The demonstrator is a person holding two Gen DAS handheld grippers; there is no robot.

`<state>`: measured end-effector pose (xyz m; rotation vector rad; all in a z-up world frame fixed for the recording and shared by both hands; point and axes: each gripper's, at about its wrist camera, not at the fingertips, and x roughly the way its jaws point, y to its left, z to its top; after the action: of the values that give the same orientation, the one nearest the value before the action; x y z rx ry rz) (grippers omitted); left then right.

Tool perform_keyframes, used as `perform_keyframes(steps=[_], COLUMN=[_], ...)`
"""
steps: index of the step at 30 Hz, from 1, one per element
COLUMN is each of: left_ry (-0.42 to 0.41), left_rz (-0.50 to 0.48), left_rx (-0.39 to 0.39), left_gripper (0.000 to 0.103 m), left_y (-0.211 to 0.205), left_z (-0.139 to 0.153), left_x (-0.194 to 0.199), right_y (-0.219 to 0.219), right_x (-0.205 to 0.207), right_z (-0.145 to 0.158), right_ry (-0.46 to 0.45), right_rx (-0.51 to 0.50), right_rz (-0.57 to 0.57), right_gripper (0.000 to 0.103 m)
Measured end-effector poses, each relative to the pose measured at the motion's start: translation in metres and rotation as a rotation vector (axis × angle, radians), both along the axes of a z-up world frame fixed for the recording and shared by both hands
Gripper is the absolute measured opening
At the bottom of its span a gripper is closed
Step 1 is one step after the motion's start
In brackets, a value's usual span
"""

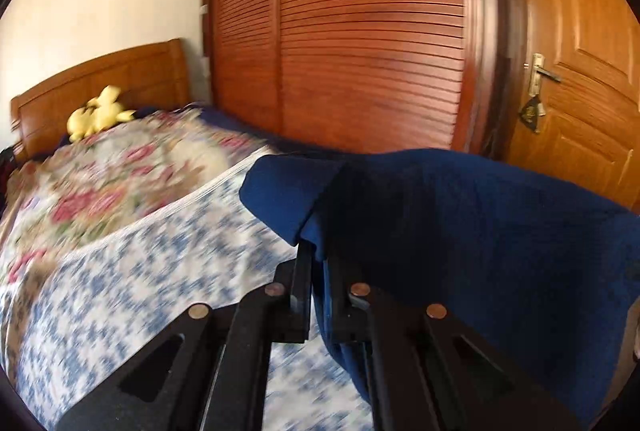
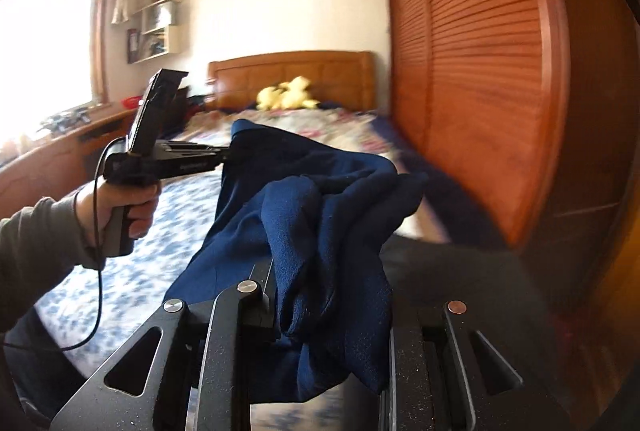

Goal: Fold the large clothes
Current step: 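Carry the bundle onto the dark grey cloth by the wardrobe, open both tools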

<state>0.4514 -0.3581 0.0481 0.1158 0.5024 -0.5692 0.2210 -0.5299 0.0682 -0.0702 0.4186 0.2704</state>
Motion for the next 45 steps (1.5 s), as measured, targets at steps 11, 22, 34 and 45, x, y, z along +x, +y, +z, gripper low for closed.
perform_keyframes(steps=[11,22,34,45], left_ry=[0.168,0.013,-0.032,-0.062], left_rz=[-0.089,-0.200,-0.189,-0.157], left_rx=[0.036,0.106,0.024,-0.009], left_gripper=[0.004,0.021,0.056,0.060], left_y=[-0.121,-0.092,-0.014,0.034], left_z=[-0.039,-0.025,-0.015,-0.003], left_x=[0.019,-0.055,-0.122,-0.164], right_y=[-0.112,-0.139,-0.110,-0.129], right_x=[-0.013,-0.018,0.012,0.020], right_z=[-0.027,-0.039,-0.055,-0.105], right_ry=[0.086,0.140,0.197,0.328], right_rx=[-0.050,-0.089,-0.064,-0.055], right_rz=[-0.259,-0.463,-0.336,-0.476], right_gripper=[0.026,0.074,0.026,0.026])
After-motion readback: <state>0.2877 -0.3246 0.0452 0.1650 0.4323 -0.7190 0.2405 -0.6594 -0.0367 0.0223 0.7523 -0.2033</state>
